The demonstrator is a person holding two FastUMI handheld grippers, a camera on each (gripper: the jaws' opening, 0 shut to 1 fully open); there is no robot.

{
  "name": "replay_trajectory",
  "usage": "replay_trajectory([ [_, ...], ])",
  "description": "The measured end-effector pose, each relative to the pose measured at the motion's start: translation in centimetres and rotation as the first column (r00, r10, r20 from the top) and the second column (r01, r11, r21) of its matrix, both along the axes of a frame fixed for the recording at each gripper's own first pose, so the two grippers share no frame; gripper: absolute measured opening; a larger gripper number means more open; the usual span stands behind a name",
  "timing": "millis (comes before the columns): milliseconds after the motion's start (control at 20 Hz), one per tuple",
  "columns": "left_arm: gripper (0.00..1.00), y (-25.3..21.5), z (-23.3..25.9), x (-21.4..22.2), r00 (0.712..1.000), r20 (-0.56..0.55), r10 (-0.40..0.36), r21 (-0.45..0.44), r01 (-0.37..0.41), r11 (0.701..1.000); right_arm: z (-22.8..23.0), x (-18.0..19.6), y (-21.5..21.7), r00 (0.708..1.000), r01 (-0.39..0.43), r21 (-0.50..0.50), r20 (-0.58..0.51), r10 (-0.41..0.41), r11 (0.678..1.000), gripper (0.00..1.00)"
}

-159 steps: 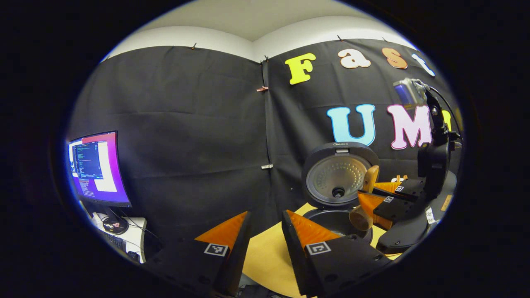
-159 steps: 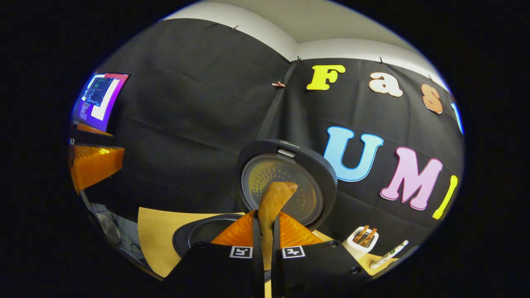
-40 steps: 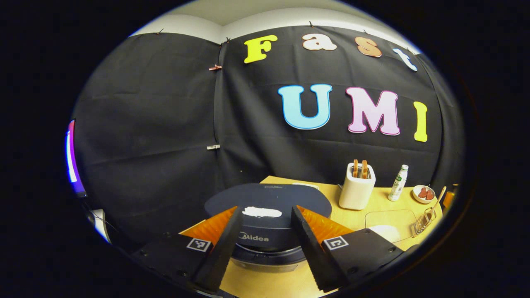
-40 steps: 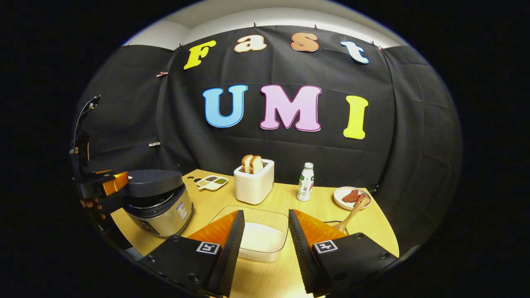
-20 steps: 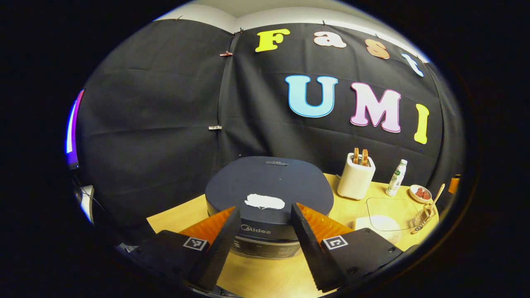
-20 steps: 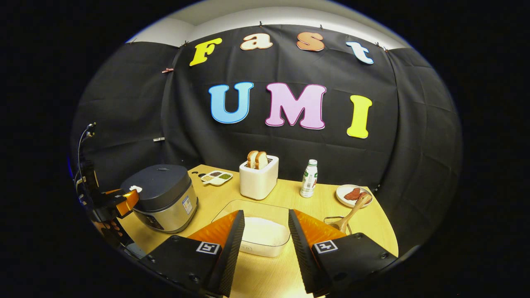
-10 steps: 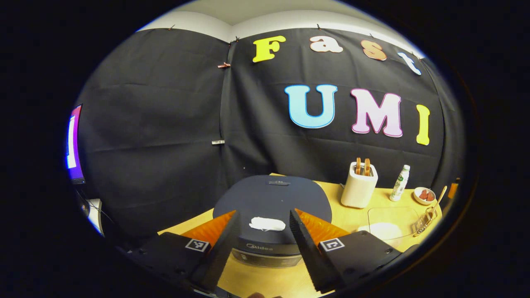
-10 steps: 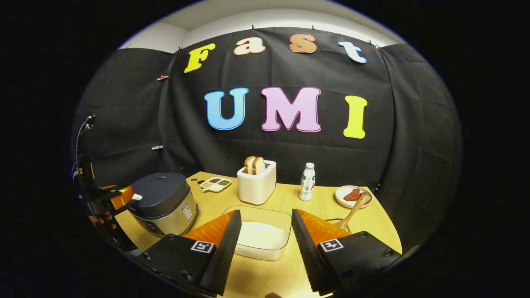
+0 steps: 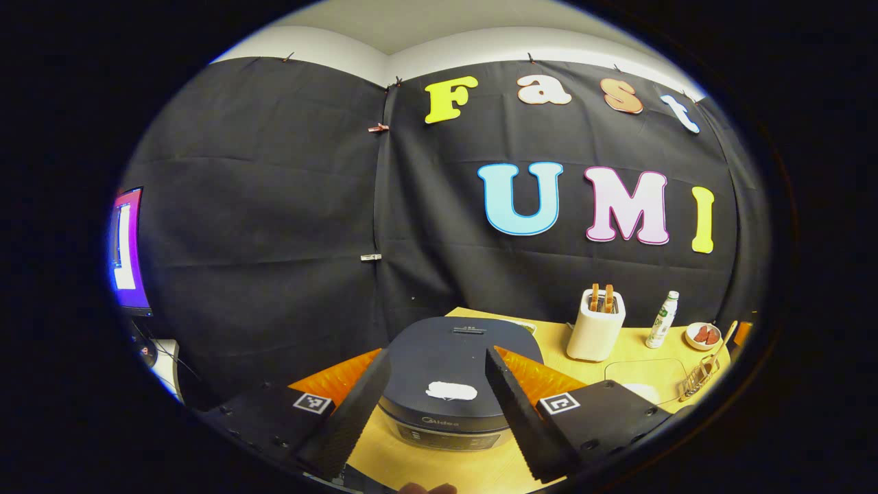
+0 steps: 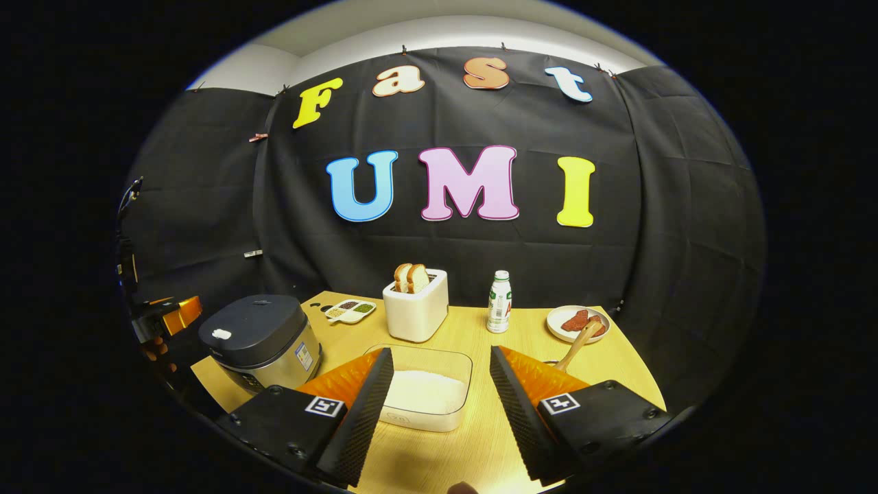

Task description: Close the left gripper, press the button to open the rice cooker; take a wooden spoon from the chopstick holder with the right hand, scoop a spoonful of rice and pour it into the rice cooker, then put the wooden spoon back into the chopstick holder.

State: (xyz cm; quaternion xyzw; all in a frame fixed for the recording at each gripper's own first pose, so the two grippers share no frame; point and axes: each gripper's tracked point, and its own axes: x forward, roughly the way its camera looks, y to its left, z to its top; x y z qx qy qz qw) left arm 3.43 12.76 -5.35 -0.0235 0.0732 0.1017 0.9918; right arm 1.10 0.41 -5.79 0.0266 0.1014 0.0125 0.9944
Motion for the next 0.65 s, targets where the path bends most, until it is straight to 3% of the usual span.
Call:
replay_trajectory([
  [650,0.94,0.4,1.5,-0.9,1.0,0.022,-0.009,0.062,0.007,0.998,0.2,-0.1,1.0,1.0,0.001,-0.019,0.007,-0.001,1.0,0.88],
])
